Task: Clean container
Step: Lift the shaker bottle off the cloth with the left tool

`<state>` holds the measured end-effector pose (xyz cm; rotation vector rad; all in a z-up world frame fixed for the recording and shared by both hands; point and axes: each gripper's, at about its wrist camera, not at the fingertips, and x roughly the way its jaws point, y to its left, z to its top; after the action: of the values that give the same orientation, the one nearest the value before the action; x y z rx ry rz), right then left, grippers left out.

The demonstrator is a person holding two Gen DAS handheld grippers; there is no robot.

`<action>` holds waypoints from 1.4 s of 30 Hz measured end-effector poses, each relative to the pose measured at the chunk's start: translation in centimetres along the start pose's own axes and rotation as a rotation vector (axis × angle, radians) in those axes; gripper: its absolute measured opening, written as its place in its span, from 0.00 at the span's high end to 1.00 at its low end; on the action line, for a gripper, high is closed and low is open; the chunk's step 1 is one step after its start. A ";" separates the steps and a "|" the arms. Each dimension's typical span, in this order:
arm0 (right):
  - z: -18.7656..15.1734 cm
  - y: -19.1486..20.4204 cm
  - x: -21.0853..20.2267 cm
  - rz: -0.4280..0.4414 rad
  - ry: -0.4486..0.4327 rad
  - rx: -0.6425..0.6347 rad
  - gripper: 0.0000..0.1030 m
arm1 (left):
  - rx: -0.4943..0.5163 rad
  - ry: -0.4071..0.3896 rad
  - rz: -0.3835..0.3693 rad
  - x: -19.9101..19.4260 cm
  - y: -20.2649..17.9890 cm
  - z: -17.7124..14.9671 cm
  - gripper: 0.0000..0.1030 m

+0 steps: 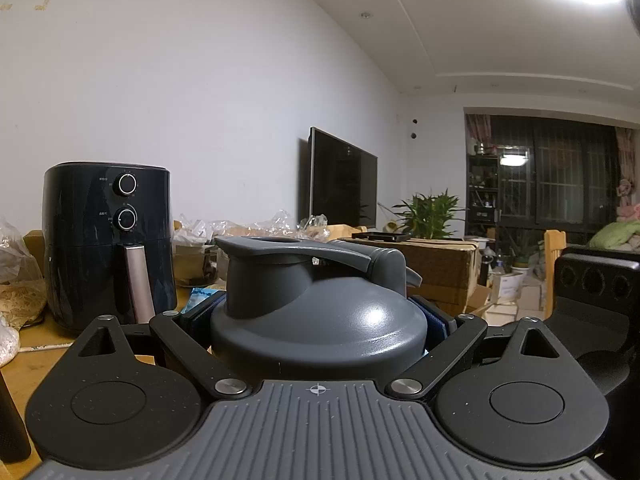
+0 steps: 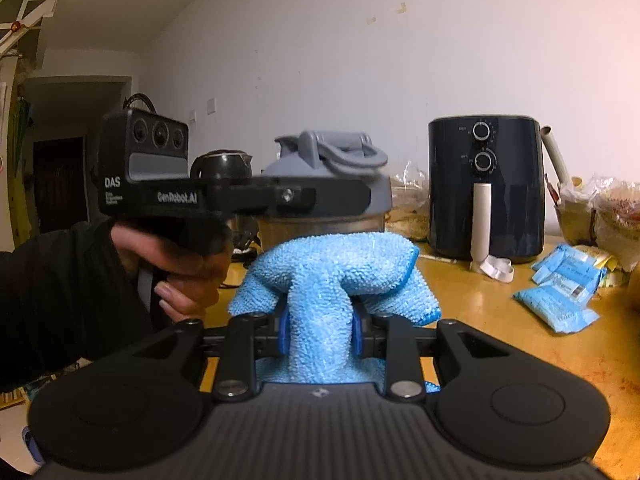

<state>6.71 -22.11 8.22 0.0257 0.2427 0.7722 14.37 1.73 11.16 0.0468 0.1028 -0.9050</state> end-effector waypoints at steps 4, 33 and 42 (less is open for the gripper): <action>-0.6 -0.3 0.4 0.004 0.029 0.013 0.76 | -0.001 0.000 0.000 0.0 0.0 0.0 0.08; -3.9 -0.7 3.3 -0.002 0.233 0.019 0.76 | -0.005 -0.001 0.000 0.0 0.0 0.0 0.08; -3.9 -0.9 3.3 0.003 0.223 0.021 0.77 | -0.006 -0.002 0.002 0.1 0.0 -0.1 0.08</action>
<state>8.69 -20.73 3.67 -0.0407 0.4628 0.7757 14.39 1.67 11.05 0.0401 0.1040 -0.9028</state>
